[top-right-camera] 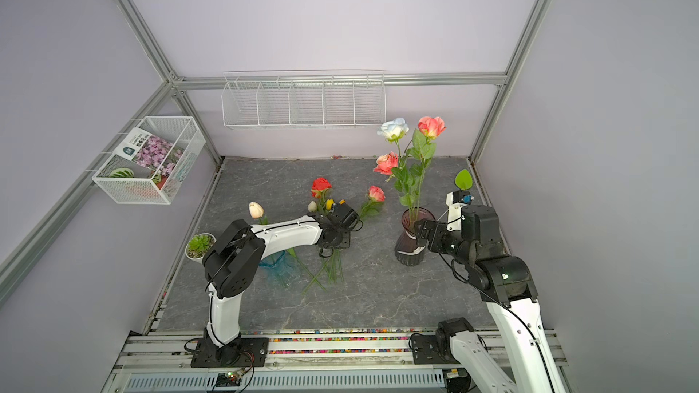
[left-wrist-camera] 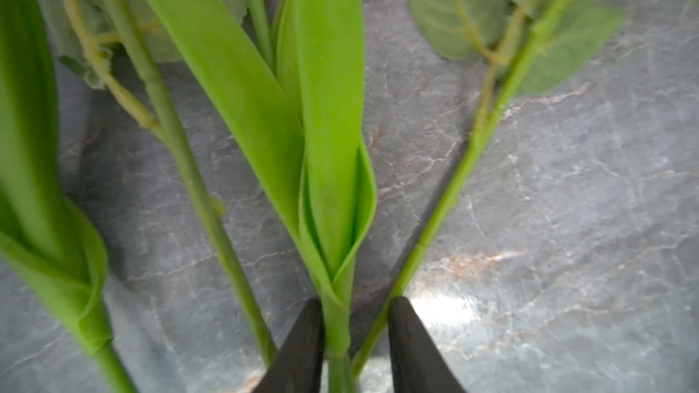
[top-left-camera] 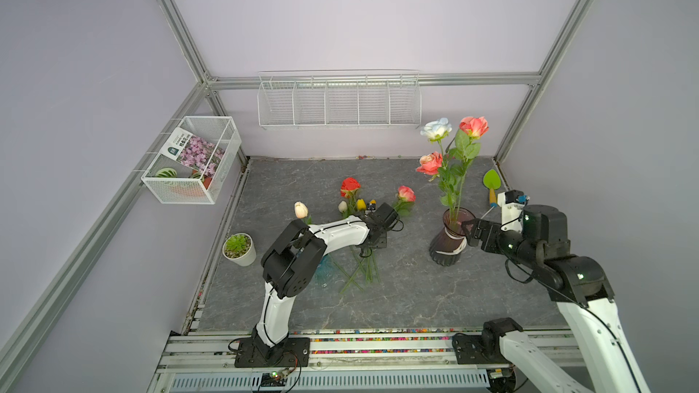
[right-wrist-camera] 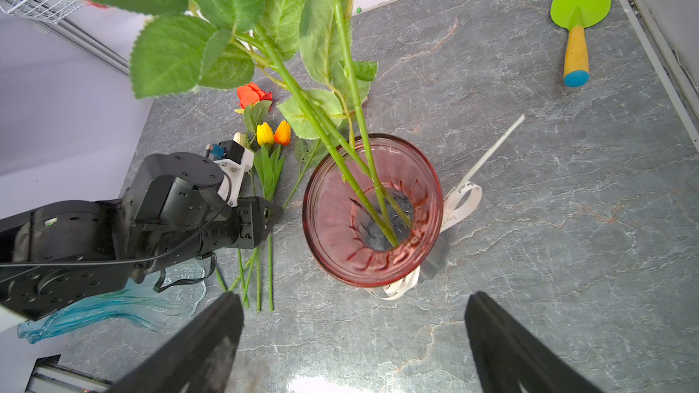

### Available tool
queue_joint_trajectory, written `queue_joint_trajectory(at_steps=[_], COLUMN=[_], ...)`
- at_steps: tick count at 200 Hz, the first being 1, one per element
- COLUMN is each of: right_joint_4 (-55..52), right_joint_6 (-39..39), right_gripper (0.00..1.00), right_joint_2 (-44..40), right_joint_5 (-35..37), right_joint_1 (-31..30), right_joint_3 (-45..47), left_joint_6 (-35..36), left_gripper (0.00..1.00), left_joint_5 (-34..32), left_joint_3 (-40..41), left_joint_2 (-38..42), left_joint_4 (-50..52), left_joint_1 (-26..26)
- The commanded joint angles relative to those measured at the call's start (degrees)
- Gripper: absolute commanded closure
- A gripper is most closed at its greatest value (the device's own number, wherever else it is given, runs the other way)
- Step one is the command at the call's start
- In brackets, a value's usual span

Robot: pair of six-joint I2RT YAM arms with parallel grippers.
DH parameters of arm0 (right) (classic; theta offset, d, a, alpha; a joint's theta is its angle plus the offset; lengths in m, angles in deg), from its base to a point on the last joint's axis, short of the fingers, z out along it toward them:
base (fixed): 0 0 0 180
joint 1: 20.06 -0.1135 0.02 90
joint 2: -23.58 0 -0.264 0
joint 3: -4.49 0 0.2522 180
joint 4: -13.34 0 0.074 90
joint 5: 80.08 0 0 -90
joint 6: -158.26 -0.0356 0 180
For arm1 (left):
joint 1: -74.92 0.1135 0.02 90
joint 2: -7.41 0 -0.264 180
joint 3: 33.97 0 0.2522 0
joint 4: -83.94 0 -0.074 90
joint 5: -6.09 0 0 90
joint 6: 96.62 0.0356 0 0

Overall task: Arrange the flowers in different vases according to their variety
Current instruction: Pick up the flower at the center of the board.

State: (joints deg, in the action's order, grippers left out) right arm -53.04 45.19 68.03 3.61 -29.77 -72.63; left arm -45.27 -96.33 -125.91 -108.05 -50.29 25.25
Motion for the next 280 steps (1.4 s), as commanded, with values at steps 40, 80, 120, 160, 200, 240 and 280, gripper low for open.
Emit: queue_joint_trajectory(at_steps=[40,80,120,160,200,240,280], right_joint_4=[-0.3,-0.1,0.3,0.3,0.6,0.5,0.4], right_joint_6=[0.7,0.3,0.2,0.2,0.2,0.3,0.4], right_gripper=[0.04,0.04,0.04,0.04,0.04,0.04,0.04], right_joint_2=[-0.6,-0.6,-0.8,-0.9,-0.9,-0.9,-1.0], right_joint_5=[-1.0,-1.6,-2.2,-2.2,-2.2,-2.2,-2.2], right_joint_1=[0.1,0.1,0.1,0.1,0.1,0.1,0.1], right_joint_3=[0.9,0.9,1.7,2.1,2.6,2.6,2.7], left_joint_6=[0.9,1.3,1.7,2.4,2.5,2.7,2.6], left_gripper=[0.91,0.98,0.98,0.93,0.85,0.95,1.0], left_joint_5=[-3.5,-4.8,-4.2,-3.3,-2.0,-1.6,-2.0], left_joint_3=[-1.7,-1.0,-0.6,-1.1,-1.3,-1.3,-1.2], left_joint_2=[-0.6,3.5,4.9,3.3,1.5,0.5,1.7], left_joint_4=[2.5,2.9,2.3,2.2,1.3,0.8,1.3], left_joint_1=[0.2,0.1,0.2,0.2,0.2,0.3,0.3])
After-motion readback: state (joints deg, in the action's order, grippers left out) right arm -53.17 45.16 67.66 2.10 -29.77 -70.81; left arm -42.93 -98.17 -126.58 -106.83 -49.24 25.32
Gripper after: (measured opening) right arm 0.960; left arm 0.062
